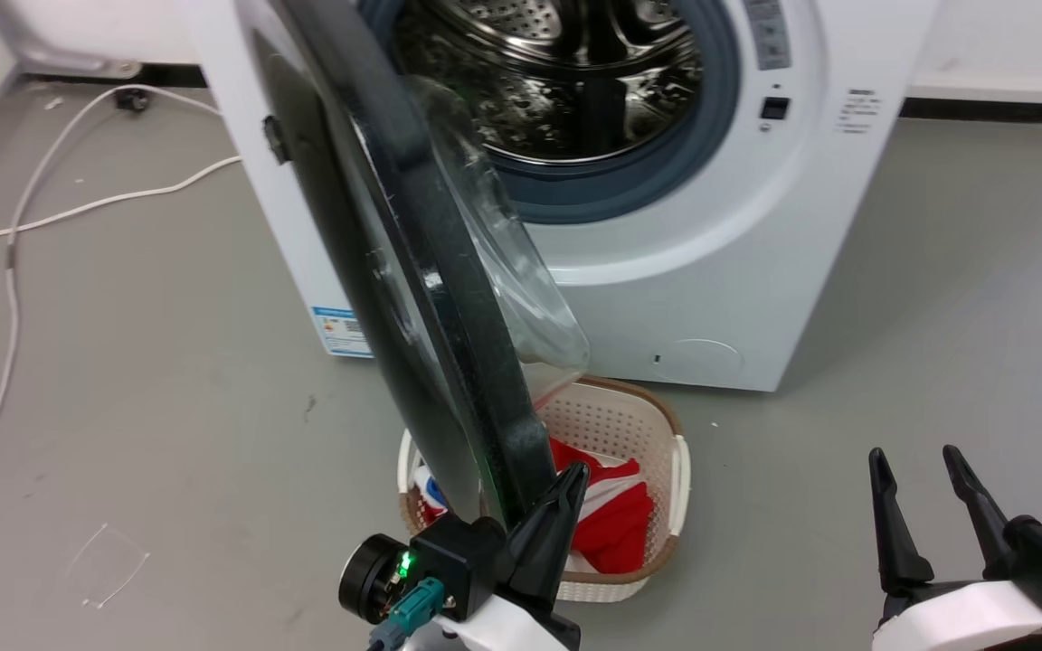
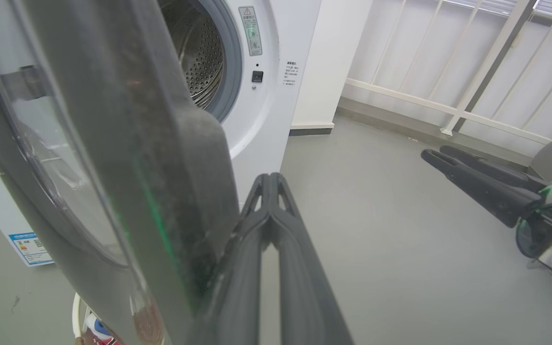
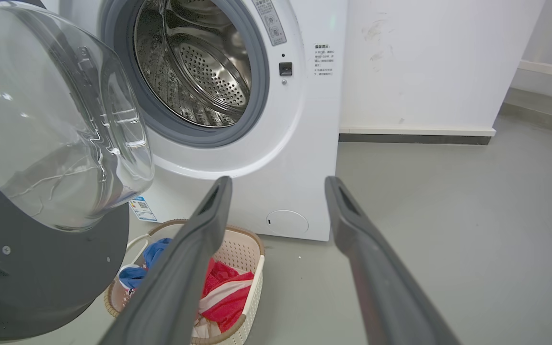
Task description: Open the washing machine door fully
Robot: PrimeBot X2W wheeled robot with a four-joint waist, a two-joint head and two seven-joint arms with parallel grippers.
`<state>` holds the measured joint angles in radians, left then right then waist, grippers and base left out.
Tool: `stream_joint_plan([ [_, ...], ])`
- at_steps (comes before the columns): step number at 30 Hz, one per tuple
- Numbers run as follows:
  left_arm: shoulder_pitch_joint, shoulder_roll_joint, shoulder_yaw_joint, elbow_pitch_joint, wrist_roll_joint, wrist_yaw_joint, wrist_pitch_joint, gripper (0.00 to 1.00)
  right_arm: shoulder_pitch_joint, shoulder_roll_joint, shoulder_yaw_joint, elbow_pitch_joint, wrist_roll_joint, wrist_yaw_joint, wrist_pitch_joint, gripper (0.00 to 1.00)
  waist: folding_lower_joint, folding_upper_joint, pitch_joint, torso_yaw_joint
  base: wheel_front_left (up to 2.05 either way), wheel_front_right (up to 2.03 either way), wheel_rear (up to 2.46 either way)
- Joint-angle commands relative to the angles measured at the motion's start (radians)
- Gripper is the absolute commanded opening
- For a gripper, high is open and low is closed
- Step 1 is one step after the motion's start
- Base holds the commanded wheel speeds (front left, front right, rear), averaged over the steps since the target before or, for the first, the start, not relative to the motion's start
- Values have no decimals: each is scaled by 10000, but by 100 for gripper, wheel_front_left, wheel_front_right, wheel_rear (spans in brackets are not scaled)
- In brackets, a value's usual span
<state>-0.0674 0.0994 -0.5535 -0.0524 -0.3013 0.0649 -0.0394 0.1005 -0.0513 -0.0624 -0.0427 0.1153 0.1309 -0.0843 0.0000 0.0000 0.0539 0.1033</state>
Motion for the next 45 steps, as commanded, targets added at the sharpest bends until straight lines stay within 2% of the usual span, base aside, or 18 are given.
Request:
stream_joint_plan([
  [1, 155, 138, 110, -22, -22, 152, 25, 0, 29, 19, -15, -120, -89, -2, 18, 100, 0, 0, -66, 473, 0, 0, 0],
  [7, 296, 89, -19, -221, -202, 76, 72, 0, 232, 18, 53, -322, -176, -2, 121, 100, 0, 0, -212, 1260, 0, 0, 0],
  [17, 621, 134, -51, -646, -373, 226, 164, 0, 502, 15, 85, -658, -175, -2, 380, 100, 0, 0, -481, 2814, 0, 0, 0],
  [25, 765, 508, 533, -707, -426, 655, 87, 0, 510, 16, 17, -839, -144, -2, 454, 100, 0, 0, -408, 3841, 0, 0, 0],
  [34, 559, 1095, 1752, -409, -675, 1076, -279, 0, 314, 15, 20, -960, -221, -2, 501, 100, 0, 0, -123, 3951, 0, 0, 0],
  [38, 206, 1281, 2472, -73, -1137, 977, -656, 0, 134, 15, 86, -1032, -334, -2, 558, 100, 0, 0, 111, 3767, 0, 0, 0],
  [45, -628, 1944, 3898, 1180, -1776, 830, -1260, 0, -276, 16, 197, -1103, -566, -2, 696, 100, 0, 0, 634, 3199, 0, 0, 0],
])
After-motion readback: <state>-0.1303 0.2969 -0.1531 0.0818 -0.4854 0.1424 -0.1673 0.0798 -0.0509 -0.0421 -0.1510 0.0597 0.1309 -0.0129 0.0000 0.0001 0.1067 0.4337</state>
